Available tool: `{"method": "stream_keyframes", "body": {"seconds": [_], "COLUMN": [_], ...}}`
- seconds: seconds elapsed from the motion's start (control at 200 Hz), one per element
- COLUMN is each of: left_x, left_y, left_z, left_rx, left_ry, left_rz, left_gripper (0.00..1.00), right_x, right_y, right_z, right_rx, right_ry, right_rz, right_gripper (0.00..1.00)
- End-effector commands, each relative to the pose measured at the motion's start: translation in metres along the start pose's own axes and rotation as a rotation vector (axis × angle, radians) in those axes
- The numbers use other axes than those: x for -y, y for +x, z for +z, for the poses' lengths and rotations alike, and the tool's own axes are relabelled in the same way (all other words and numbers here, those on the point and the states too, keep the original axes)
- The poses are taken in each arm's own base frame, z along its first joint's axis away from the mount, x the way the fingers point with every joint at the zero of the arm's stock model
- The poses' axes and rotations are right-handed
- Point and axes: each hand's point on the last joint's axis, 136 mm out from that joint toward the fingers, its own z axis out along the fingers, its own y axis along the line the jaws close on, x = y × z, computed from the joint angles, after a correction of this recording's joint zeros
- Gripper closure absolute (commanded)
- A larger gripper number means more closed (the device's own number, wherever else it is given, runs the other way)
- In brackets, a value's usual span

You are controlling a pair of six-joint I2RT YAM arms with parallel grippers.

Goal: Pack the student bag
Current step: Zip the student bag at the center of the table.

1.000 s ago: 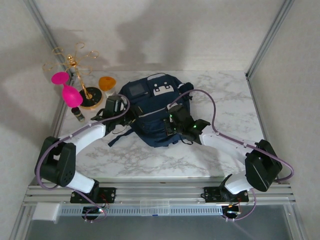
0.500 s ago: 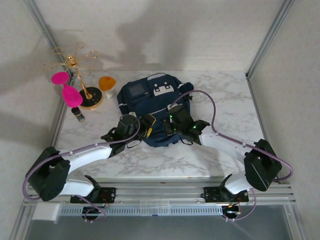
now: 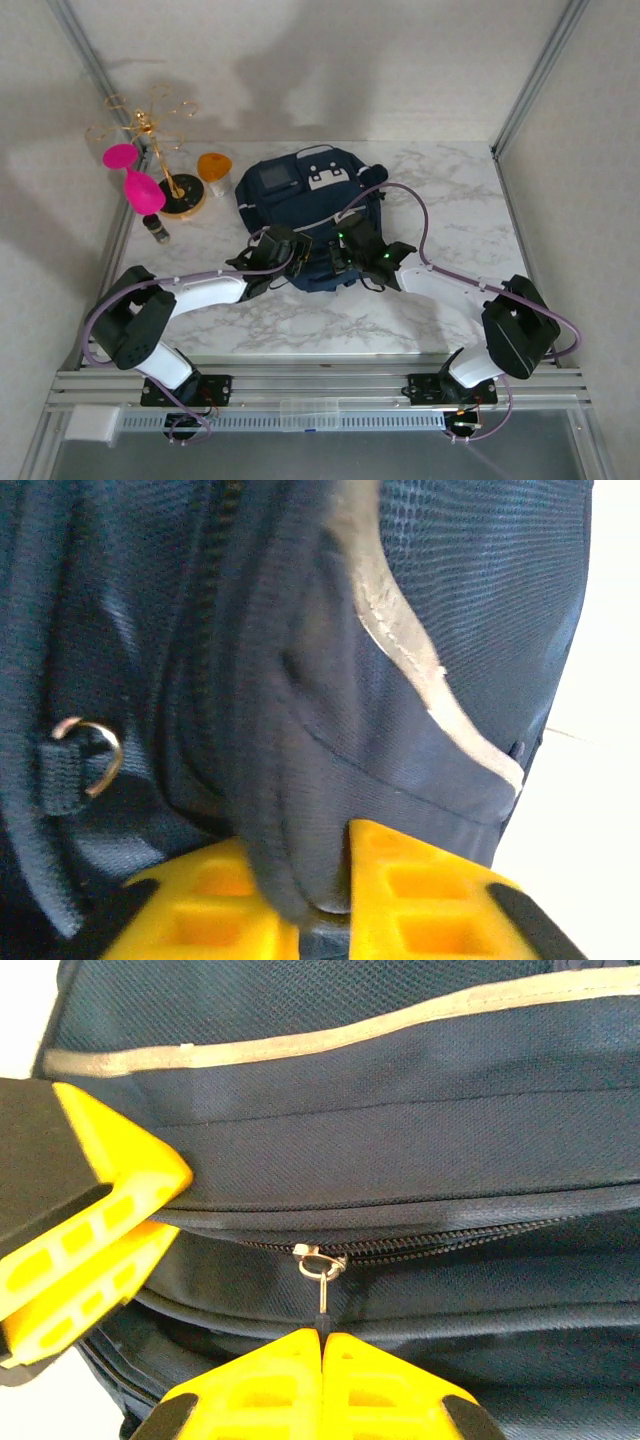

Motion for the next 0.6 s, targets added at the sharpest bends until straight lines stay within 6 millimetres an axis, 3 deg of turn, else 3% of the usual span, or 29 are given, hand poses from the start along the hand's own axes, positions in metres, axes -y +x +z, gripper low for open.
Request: {"method": "stream_keyframes", "body": {"seconds": [0.0, 0.035, 0.225, 0.355, 0.501, 0.526, 0.596], "left_x": [0.018, 0.015, 0.001, -0.004, -0.007, -0.005, 0.001], "left_y": [-0.036, -0.042, -0.079, -0.103, -0.127, -0.129, -0.131], "left_z": [-0.009, -0.013, -0.034, -0.049, -0.061, -0.063, -0.065], "left_rx": [0.15, 0.163, 0.183, 0.17, 0.149, 0.15, 0.131], "left_ry": [0.017, -0.001, -0.065, -0.104, -0.14, -0.133, -0.108], "left_rz": [0.041, 0.052, 0.149, 0.242, 0.296, 0.306, 0.32], "left_gripper": [0.95, 1.0, 1.0, 1.0, 1.0, 1.0, 1.0], "right_x": [0.017, 0.022, 0.049, 0.076, 0.092, 0.102, 0.099], "right_y": [0.01, 0.012, 0.012, 0.015, -0.004, -0.008, -0.013], "right_z": [0.001, -0.001, -0.016, -0.015, -0.021, -0.021, -0.018], "right_rx": [-0.02, -0.022, 0.019, 0.011, 0.077, 0.089, 0.089], "right_ry": [0.083, 0.109, 0.203, 0.263, 0.323, 0.338, 0.293], "right_rz": [-0.036, -0.039, -0.027, -0.01, -0.015, 0.004, 0.002], "right_gripper": [1.0, 1.0, 1.0, 1.0, 1.0, 1.0, 1.0]}}
